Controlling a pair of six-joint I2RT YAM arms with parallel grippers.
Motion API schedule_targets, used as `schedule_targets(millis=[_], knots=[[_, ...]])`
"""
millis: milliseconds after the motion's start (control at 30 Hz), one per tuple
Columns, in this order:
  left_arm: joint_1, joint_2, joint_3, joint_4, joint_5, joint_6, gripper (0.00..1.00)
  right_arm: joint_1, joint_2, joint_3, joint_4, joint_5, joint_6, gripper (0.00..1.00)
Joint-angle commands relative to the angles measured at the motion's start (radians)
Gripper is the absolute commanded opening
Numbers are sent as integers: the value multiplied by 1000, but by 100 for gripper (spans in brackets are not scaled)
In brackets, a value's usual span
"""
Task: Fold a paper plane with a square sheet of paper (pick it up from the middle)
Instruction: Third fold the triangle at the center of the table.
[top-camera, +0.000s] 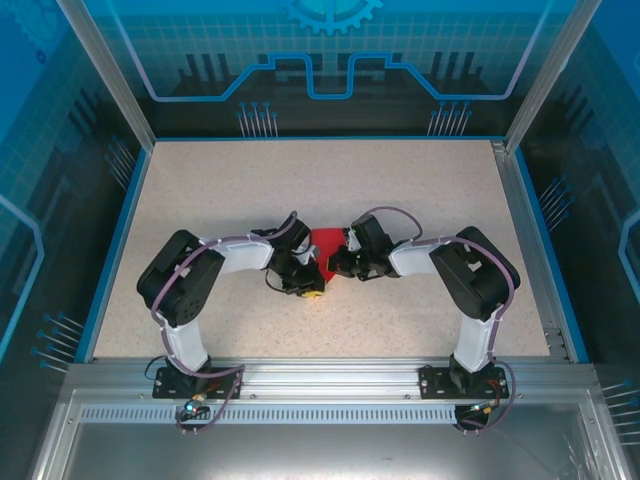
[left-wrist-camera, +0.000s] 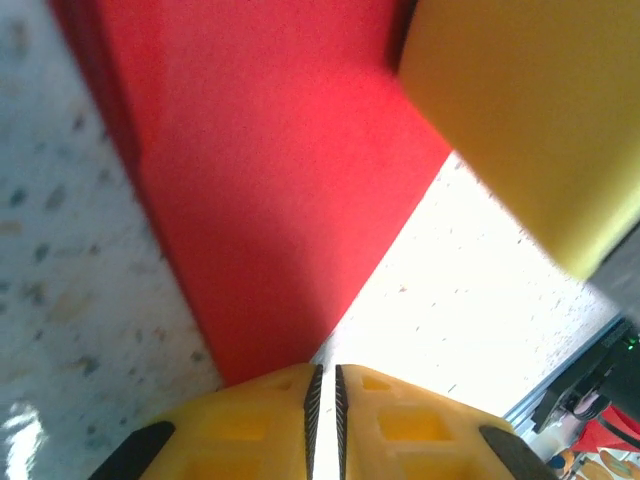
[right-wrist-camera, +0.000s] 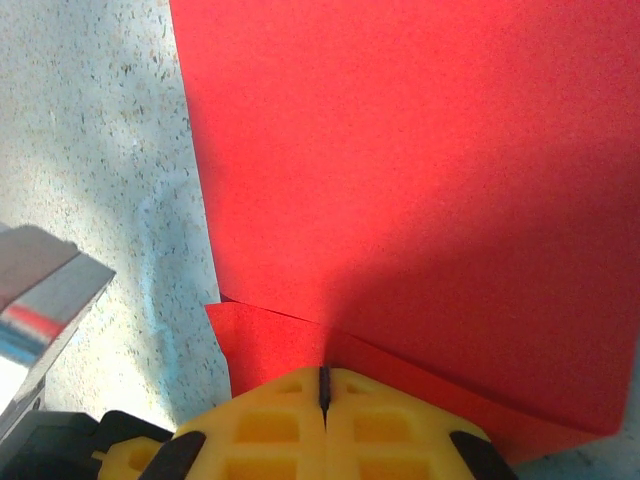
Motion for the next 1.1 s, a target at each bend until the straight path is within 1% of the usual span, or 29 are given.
schedule_targets(millis=[0,100,233,333,400,567,633,733,867,967,1067], knots=[[-4,-39,-65,-122,-43,8,17,5,33,-12,-138,70,-10,3],[-3,-87,-86,-124,-48,4,17,5,27,-8,-142,68,-13,4],[-2,-170,-89,-119,-88,-13,17,5,11,5,-146,54,-15,4],[0,-220,-56,-114,-129,-28,17,4,-8,11,-158,43,-16,5],[3,-227,-20,-97,-151,-32,18,4,-32,57,-174,41,-20,7],[12,-150,102,-99,-179,-32,18,-4,-122,86,-239,72,-34,11],[14,-110,139,-94,-179,-34,18,-18,-166,72,-262,100,-31,13],[14,-50,177,-99,-188,-32,17,-55,-226,24,-269,126,-15,18],[14,1,197,-98,-197,-33,17,-103,-253,-49,-258,102,-6,21],[15,17,199,-103,-214,-30,17,-107,-238,-52,-254,67,-17,26],[15,22,189,-99,-221,-24,17,-106,-205,-50,-208,15,-14,29]])
